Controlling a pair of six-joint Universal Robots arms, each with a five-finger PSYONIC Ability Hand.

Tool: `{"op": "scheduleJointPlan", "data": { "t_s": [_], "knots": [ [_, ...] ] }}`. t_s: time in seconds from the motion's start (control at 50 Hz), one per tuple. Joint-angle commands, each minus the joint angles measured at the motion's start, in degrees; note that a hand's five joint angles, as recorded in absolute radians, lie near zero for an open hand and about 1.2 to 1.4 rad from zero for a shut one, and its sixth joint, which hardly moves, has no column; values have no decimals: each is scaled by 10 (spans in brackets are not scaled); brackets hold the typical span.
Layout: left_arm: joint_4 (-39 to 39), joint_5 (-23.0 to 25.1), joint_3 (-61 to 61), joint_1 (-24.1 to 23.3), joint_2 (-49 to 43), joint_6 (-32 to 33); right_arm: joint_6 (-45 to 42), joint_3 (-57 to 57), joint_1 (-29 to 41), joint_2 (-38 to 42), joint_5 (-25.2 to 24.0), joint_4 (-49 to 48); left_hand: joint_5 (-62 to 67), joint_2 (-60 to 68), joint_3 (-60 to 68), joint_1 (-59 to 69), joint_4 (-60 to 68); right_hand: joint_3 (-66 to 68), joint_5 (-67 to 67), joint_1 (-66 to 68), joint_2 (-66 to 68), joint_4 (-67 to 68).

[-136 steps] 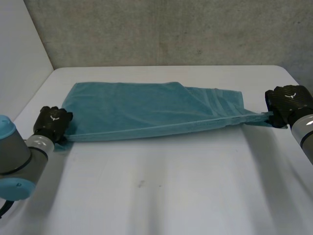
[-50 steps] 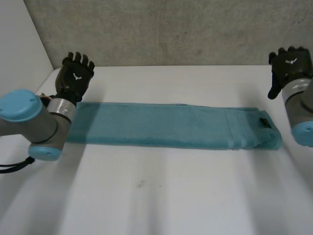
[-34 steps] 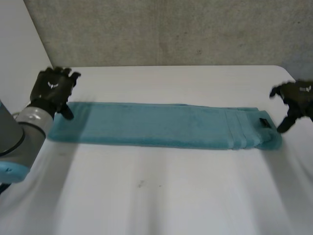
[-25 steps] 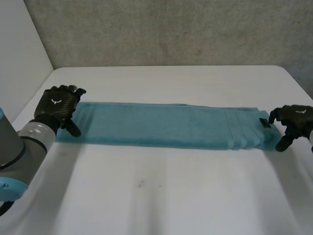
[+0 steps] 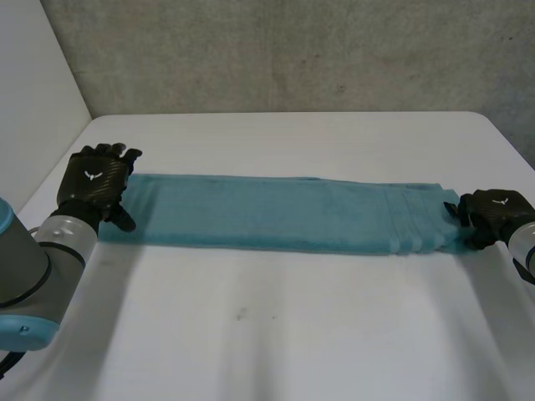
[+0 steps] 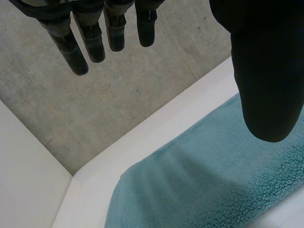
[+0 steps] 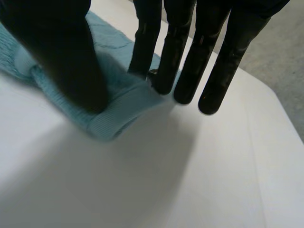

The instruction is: Fold the laundry

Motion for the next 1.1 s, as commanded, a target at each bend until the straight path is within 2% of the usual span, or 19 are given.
{"op": "scheduleJointPlan", "data": {
  "t_s": [0.02, 0.16, 0.26, 0.36, 0.44, 0.54, 0.56, 0.62, 0.74, 0.8, 0.9, 0.92, 1.0, 1.1],
  "knots": [
    [0, 0, -3, 1, 2, 0, -3, -4, -7, -2, 26, -49, -19, -11, -17, -10, -12, 183, 202, 277, 180, 181],
    [0, -1, -3, 5, 6, -1, -52, -42, -50, 4, 101, -38, -20, -13, -19, -11, -14, 183, 202, 277, 180, 181],
    [0, -1, -7, 5, 8, 0, -159, -84, -98, 13, 155, -30, -20, -13, -19, -11, -14, 183, 202, 277, 180, 181],
    [0, -2, -7, 5, 8, 0, -190, -95, -107, 13, 156, -32, -20, -13, -19, -11, -14, 183, 202, 277, 180, 181],
    [0, -1, -7, 5, 8, 0, -142, -113, -91, 5, 144, -30, -20, -13, -19, -11, -14, 183, 202, 277, 180, 181],
    [0, -2, -7, 5, 8, 0, -78, -136, 16, -21, 113, -32, -20, -13, -19, -11, -14, 183, 202, 277, 180, 181],
    [0, -2, -7, 5, 8, 0, -67, -147, 56, -23, 101, -33, -20, -13, -19, -11, -14, 183, 202, 277, 180, 181],
    [0, -2, -7, 7, 10, 0, -55, -165, 115, -26, 88, -34, -20, -13, -19, -11, -14, 183, 202, 277, 180, 181],
    [1, -3, -6, 16, 18, -1, -52, -242, 295, -7, 75, -39, -20, -13, -19, -11, -14, 183, 202, 277, 180, 181],
    [0, -4, -7, 19, 21, -1, -51, -301, 380, 54, 73, -38, -22, -15, -21, -13, -15, 183, 202, 277, 180, 181],
    [0, -4, -7, 23, 24, -2, -51, -380, 459, 136, 72, -36, -22, -15, -21, -13, -15, 183, 202, 277, 180, 181],
    [0, -4, -7, 23, 24, -2, -51, -415, 494, 183, 71, -36, -24, -16, -22, -15, -17, 183, 202, 277, 180, 181],
    [0, -3, -8, 23, 24, -2, -55, -466, 546, 255, 74, -32, -22, -15, -21, -13, -15, 183, 202, 277, 180, 181],
    [0, -1, -8, 23, 23, -2, -57, -491, 575, 303, 82, -30, -22, -15, -21, -13, -15, 183, 202, 277, 180, 181]
  ]
}}
